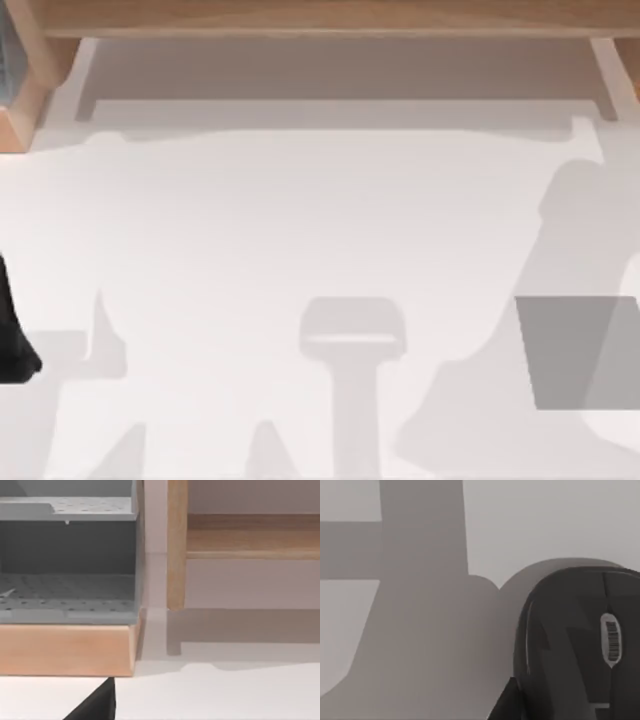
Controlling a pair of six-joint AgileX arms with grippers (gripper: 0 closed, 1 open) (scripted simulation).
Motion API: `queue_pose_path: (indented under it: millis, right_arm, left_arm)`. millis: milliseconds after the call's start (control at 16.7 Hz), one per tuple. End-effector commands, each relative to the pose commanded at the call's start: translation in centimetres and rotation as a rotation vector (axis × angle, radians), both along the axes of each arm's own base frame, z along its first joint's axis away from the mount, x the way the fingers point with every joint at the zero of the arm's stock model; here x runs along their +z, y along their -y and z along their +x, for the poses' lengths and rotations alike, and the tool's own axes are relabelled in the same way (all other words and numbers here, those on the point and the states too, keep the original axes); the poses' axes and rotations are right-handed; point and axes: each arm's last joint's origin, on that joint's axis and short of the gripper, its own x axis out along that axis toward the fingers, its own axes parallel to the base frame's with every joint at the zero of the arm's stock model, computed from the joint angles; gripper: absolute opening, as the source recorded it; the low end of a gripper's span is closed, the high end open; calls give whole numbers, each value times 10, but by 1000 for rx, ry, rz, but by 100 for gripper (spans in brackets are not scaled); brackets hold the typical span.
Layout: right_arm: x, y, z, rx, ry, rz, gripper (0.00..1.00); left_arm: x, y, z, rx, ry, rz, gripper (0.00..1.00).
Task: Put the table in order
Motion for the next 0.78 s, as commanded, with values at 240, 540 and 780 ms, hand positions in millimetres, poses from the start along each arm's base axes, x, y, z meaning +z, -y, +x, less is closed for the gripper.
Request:
queue_pose_path:
  millis: [240, 540, 780]
  right_arm:
    - [0, 0, 0, 0, 0, 0, 0]
    - [0, 0, 0, -2, 1, 0, 0]
    - [27, 1, -7, -17, 27, -18, 0]
  left_arm:
    - [0, 0, 0, 0, 0, 0, 100]
    - [0, 0, 0, 0, 0, 0, 100]
    - [0, 0, 0, 0, 0, 0, 100]
